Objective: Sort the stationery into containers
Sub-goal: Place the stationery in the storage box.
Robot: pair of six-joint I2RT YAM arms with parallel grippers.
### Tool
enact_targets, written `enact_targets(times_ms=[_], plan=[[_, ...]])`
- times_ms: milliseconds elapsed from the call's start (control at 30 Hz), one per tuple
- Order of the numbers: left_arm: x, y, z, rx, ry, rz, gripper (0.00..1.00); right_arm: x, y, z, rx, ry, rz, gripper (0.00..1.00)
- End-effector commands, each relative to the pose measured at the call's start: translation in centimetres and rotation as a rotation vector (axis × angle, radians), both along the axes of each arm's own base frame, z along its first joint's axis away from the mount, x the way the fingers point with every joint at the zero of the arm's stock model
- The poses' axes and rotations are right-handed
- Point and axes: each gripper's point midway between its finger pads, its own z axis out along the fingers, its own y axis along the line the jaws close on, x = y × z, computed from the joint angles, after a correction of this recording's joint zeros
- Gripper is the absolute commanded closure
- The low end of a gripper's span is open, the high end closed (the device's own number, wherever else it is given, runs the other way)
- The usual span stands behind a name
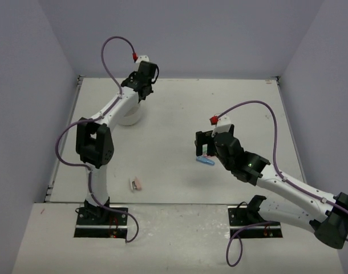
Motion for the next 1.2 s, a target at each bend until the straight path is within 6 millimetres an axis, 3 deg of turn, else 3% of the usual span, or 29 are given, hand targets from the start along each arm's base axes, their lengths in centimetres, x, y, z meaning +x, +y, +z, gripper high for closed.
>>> enact_targets(times_ms=[0,200,567,667,767,1000,1133,1167], plan=[[0.3,3.1,-0.7,0.161,0.053,0.052,1.00,0.1,0.9,1.0,0.070,-0.023,0.012,0.01],[0.7,4.6,-2.2,0.190,0.082,0.090,1.00,-0.3,1.0,1.4,0.093,-0.031,0.038,0.01],[1.2,3.8,-2.7,0.164,0.085,0.053,0.98,-0.3,1.8,0.6,0.075,-0.002,0.070,0.01],[1.1,3.7,-2.5,0.160,0.093,0.046,0.64,-0.4,1.9,0.6,0.077,-0.001,0.071,0.01],[0.8,3.6,-1.5,0.142,0.079,0.041,0.44,-0.4,2.1,0.4,0.077,0.005,0.077,0.01],[0.5,2.5,0.8,0.081,0.060,-0.003,0.27,-0.2,1.8,0.3,0.067,0.007,0.063,0.01],[-0.6,-1.5,3.0,-0.077,0.029,-0.154,0.18,0.2,1.9,-0.6,0.038,0.024,0.049,0.01],[-1.4,-3.6,3.5,-0.148,0.027,-0.232,0.15,0.4,1.9,-0.9,0.026,0.032,0.041,0.01]])
